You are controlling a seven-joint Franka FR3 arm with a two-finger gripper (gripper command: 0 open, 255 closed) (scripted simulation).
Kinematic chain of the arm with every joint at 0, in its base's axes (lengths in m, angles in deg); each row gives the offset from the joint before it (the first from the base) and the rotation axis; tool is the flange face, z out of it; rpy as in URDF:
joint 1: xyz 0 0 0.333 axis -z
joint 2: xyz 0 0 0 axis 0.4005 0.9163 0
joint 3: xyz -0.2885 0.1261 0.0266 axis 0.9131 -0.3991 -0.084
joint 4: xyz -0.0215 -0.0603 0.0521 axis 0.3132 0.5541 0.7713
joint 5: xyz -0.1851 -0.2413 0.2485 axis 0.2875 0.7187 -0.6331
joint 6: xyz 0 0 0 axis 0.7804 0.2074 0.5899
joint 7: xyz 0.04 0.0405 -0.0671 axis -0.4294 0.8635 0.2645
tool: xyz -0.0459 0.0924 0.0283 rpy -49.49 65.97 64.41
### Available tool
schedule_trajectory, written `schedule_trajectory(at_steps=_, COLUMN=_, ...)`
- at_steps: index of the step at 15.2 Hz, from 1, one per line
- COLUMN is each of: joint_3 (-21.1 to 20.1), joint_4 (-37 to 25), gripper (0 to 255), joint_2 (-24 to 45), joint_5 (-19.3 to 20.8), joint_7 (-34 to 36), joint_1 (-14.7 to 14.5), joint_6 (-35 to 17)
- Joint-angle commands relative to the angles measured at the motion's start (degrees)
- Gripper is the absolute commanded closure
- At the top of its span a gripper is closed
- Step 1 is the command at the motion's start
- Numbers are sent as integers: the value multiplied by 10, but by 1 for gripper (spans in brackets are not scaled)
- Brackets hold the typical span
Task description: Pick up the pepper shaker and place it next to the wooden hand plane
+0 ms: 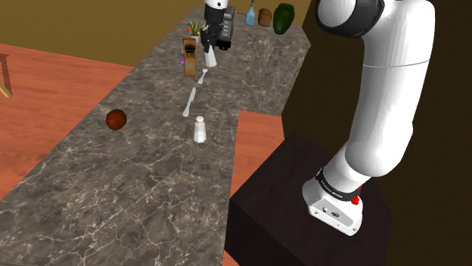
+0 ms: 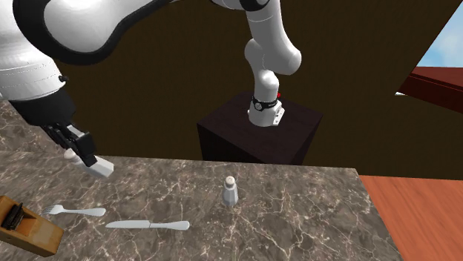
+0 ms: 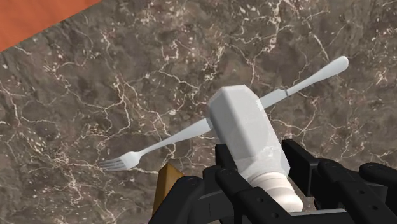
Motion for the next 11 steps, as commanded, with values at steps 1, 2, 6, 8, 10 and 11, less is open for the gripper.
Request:
schedule_trajectory(at_steps=1, joint_3=0, joint_4=10, gripper=255, joint_2=3, joint_5=-1, joint_7=-2, joint_1=0, joint_6=-13)
schedule_trajectory(at_steps=2, joint_3=0, joint_4=16, gripper=255, joint_2=4, joint_5=-1, joint_7=-2, joint_1=0, joint_6=-20)
schedule_trajectory(at_steps=6, joint_3=0, joint_4=37, gripper=255, joint_2=10, joint_5=-2, joint_7=-4, joint_1=0, joint_6=-48)
schedule_trajectory(at_steps=8, joint_3=-1, joint_4=47, gripper=255, joint_2=14, joint_5=-3, joint_7=-6, joint_1=0, joint_6=-61)
schedule_trajectory(at_steps=10, joint_3=-1, joint_4=56, gripper=255, joint_2=18, joint_5=-3, joint_7=-7, joint_1=0, joint_6=-75)
schedule_trajectory(at_steps=11, joint_3=-1, joint_4=61, gripper=255, joint_2=20, joint_5=-4, joint_7=-7, joint_1=0, joint_6=-81)
